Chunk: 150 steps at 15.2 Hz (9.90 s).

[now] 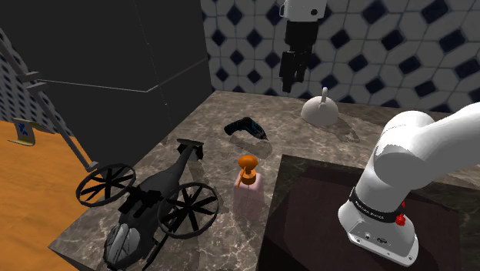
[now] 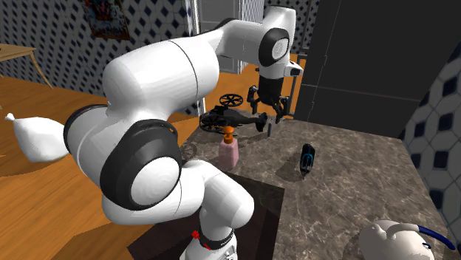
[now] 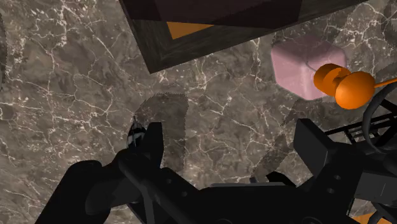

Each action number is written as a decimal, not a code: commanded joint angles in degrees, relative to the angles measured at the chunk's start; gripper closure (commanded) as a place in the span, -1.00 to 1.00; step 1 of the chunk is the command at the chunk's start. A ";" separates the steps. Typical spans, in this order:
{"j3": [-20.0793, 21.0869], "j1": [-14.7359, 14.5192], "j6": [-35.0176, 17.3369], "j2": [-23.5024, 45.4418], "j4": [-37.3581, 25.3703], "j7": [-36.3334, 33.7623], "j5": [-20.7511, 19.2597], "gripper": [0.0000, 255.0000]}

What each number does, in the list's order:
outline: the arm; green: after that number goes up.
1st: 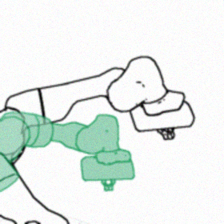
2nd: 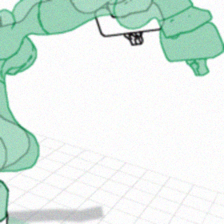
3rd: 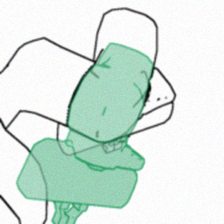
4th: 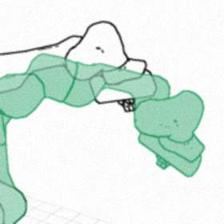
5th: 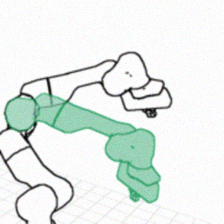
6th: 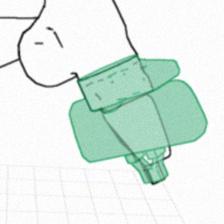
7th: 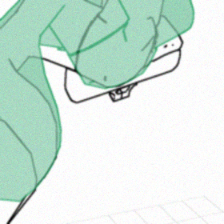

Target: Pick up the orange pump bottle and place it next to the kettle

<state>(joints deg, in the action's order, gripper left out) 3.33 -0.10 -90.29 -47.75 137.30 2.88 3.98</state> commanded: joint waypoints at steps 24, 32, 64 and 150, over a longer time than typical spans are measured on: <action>22.18 -7.51 -34.43 9.67 16.97 -21.19 21.75 -1.00; 23.00 -7.61 -36.94 11.12 17.98 -21.06 22.35 -1.00; 18.96 -6.33 -20.84 6.47 6.41 -23.28 18.24 1.00; -40.78 -0.53 13.48 4.56 -23.88 26.30 -19.17 1.00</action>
<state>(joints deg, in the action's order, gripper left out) -37.45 -0.79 -76.07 -42.80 112.30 29.32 -15.03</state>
